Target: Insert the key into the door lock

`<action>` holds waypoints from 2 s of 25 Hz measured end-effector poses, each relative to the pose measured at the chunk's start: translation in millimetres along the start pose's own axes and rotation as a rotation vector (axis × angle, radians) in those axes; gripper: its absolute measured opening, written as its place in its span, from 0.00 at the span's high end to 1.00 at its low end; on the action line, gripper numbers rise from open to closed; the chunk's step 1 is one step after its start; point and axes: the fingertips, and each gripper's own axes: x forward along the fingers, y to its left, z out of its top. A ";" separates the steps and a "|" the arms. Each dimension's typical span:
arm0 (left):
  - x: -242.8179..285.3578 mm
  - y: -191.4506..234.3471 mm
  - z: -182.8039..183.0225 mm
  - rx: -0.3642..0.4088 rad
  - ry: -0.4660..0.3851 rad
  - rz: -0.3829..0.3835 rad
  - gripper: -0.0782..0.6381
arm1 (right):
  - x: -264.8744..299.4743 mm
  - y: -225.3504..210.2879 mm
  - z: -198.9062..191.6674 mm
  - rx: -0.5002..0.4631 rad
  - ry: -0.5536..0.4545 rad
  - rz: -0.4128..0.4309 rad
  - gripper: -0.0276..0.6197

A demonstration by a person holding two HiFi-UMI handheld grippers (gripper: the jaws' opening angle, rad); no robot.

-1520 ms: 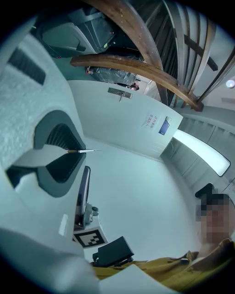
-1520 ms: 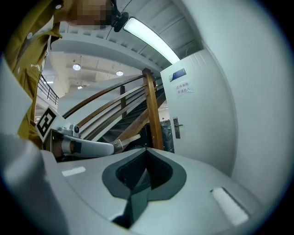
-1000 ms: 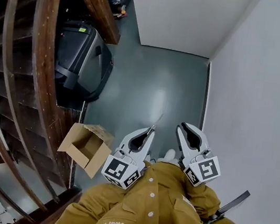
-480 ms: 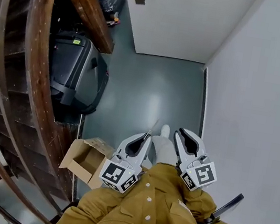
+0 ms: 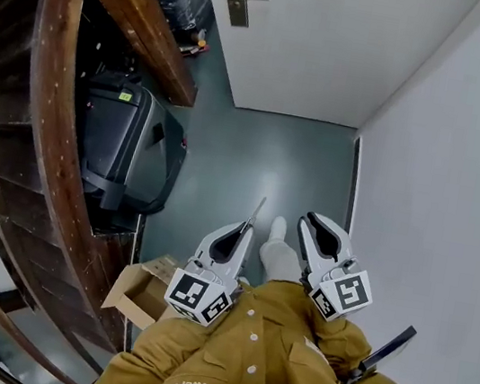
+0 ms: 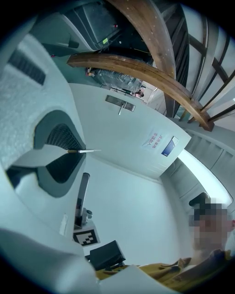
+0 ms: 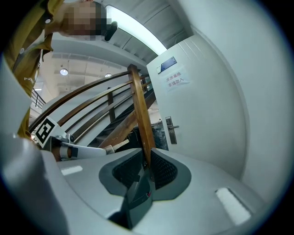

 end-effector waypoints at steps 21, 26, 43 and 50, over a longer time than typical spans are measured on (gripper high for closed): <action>176.7 96.6 98.3 -0.051 -0.050 0.120 0.85 | 171.6 -147.0 68.9 -0.030 0.061 0.100 0.91; 207.2 160.7 121.7 -0.078 -0.063 0.118 0.85 | 236.8 -162.3 72.2 -0.037 0.057 0.082 0.95; 314.2 330.8 206.0 -0.215 -0.019 0.009 0.85 | 437.0 -196.8 116.7 -0.068 0.072 -0.023 0.95; 347.5 372.5 197.1 -0.499 -0.060 0.040 0.85 | 460.8 -225.4 130.9 -0.066 0.076 -0.029 0.95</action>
